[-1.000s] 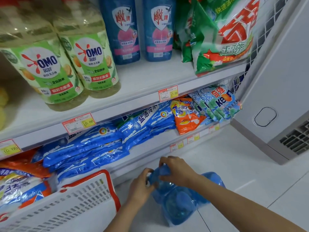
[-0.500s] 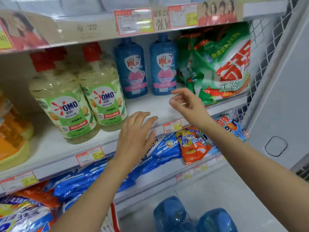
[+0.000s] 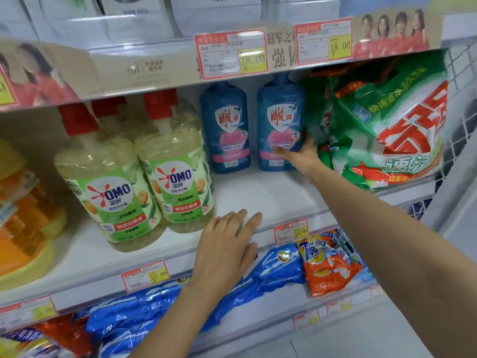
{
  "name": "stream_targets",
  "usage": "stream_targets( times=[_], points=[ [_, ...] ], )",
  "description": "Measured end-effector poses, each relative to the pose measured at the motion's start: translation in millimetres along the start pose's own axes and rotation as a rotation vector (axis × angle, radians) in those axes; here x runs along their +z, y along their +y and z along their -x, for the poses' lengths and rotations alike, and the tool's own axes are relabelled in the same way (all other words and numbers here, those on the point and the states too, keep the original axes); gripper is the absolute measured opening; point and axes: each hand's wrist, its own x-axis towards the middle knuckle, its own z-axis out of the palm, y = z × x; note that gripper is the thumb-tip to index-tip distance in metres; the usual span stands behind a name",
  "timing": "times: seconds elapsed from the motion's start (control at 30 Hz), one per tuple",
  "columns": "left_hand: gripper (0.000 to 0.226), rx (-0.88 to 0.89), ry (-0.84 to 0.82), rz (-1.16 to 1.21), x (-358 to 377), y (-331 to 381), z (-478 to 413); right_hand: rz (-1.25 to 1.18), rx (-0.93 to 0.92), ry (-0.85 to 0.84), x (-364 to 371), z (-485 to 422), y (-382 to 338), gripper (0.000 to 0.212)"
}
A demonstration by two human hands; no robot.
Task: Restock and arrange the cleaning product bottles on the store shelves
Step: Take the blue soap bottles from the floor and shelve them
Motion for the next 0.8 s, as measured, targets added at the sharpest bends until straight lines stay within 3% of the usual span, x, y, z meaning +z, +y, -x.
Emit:
stream_targets(
  times=[0.1,0.2,0.27,0.43,0.53,0.7,0.8],
  points=[
    [0.051,-0.015,-0.003,0.007,0.3,0.0,-1.2,0.095,0.021,0.062,2.0,-3.7,0.9,0.12],
    [0.05,-0.026,-0.007,0.02,0.1,1.3,-0.3,-0.013,-0.009,0.048,4.6,-3.7,-4.5,0.123],
    [0.05,-0.029,-0.011,0.023,0.0,1.5,0.1,-0.063,-0.038,0.017,7.0,2.7,-6.8,0.109],
    [0.049,-0.053,-0.033,0.023,-2.8,2.6,-0.5,0.289,-0.169,0.106,5.1,22.7,-9.1,0.097],
    [0.049,-0.056,-0.036,0.041,-3.9,3.4,-1.0,0.37,-0.21,0.137,0.8,37.5,-12.6,0.091],
    [0.055,-0.031,-0.055,0.082,-8.0,1.8,0.1,0.144,-0.079,0.098,-3.2,55.4,-18.0,0.063],
    [0.062,-0.042,-0.118,0.195,-15.8,-1.0,1.5,-0.062,0.037,0.064,-7.2,63.8,-20.0,0.074]
  ],
)
